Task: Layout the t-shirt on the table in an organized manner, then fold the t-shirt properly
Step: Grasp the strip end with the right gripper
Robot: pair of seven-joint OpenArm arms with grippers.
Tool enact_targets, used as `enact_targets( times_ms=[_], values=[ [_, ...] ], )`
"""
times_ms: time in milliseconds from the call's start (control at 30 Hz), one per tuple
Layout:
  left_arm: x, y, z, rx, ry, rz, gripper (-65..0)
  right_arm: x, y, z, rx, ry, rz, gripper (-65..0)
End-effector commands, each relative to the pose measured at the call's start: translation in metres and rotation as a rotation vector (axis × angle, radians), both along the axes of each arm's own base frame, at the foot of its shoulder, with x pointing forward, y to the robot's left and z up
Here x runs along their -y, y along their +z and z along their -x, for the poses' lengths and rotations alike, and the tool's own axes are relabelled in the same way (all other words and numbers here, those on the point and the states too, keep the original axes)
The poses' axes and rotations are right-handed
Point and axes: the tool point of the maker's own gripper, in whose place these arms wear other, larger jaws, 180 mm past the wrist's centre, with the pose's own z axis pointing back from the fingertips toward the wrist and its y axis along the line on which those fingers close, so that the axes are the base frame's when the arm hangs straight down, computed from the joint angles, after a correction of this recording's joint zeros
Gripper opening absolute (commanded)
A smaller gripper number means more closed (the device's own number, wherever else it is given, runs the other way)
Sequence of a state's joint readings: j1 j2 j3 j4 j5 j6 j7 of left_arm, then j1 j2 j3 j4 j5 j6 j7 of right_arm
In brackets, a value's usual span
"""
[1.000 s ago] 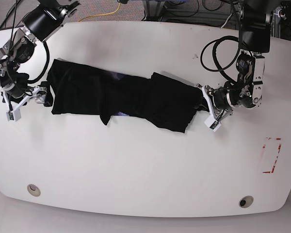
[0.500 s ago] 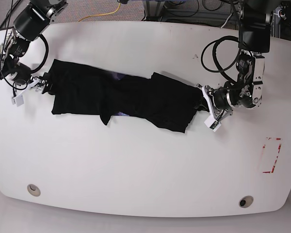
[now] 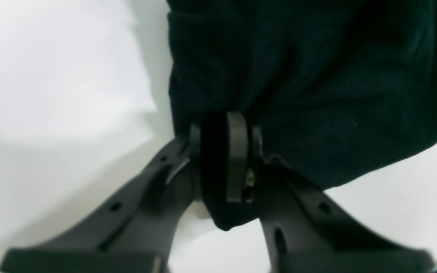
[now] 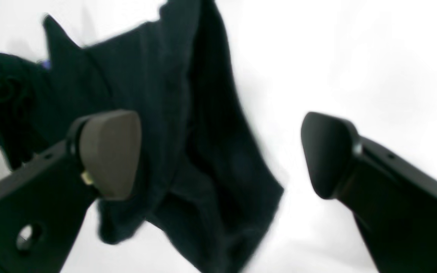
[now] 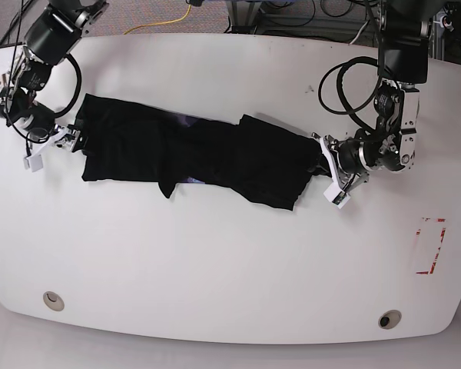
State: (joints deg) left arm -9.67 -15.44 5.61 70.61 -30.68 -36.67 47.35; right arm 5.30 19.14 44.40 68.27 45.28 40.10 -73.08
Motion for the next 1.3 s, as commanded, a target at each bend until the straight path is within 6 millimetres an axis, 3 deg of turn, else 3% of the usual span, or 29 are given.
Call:
enact_targets(
  times_ms=[0,400,733,767,867,933,1000,1067,1267],
  values=[
    [-0.016,-0.012,0.007,-0.049,-0.007,-0.099,-58.1,-0.008,-0.005,0.005,-0.027,0.021,0.002,0.0],
    [-0.016,-0.012,0.007,-0.049,-0.007,-0.099,-58.1,-0.053,-0.025,0.013,-0.069,0.092,-0.063,0.0],
    [-0.016,-0.012,0.007,-0.049,-0.007,-0.098,-58.1,-0.057,-0.027,0.013,-0.07,0.092,-0.07,-0.2],
    [-0.016,-0.012,0.007,-0.051,-0.006,-0.098,-58.1,-0.057,-0.027,0.013,-0.07,0.092,-0.07,-1.6],
    [-0.015,-0.012,0.007,-0.051,-0.007,-0.096,-58.1,-0.062,-0.028,0.012,-0.069,0.095,-0.081,-14.3],
    [-0.015,-0.012,0.008,-0.052,-0.006,-0.096,-58.1,-0.063,-0.027,0.012,-0.067,0.095,-0.082,-23.8],
    [-0.015,-0.013,0.008,-0.054,-0.006,-0.096,-58.1,-0.063,-0.027,0.012,-0.066,0.095,-0.083,-38.5],
    [-0.014,-0.013,0.009,-0.055,-0.006,-0.093,-58.1,-0.064,-0.026,0.011,-0.062,0.099,-0.08,-47.6],
    [-0.01,-0.014,0.009,-0.056,-0.008,-0.084,-58.1,-0.07,0.0,0.0,0.004,0.17,0.008,-49.3]
  ],
)
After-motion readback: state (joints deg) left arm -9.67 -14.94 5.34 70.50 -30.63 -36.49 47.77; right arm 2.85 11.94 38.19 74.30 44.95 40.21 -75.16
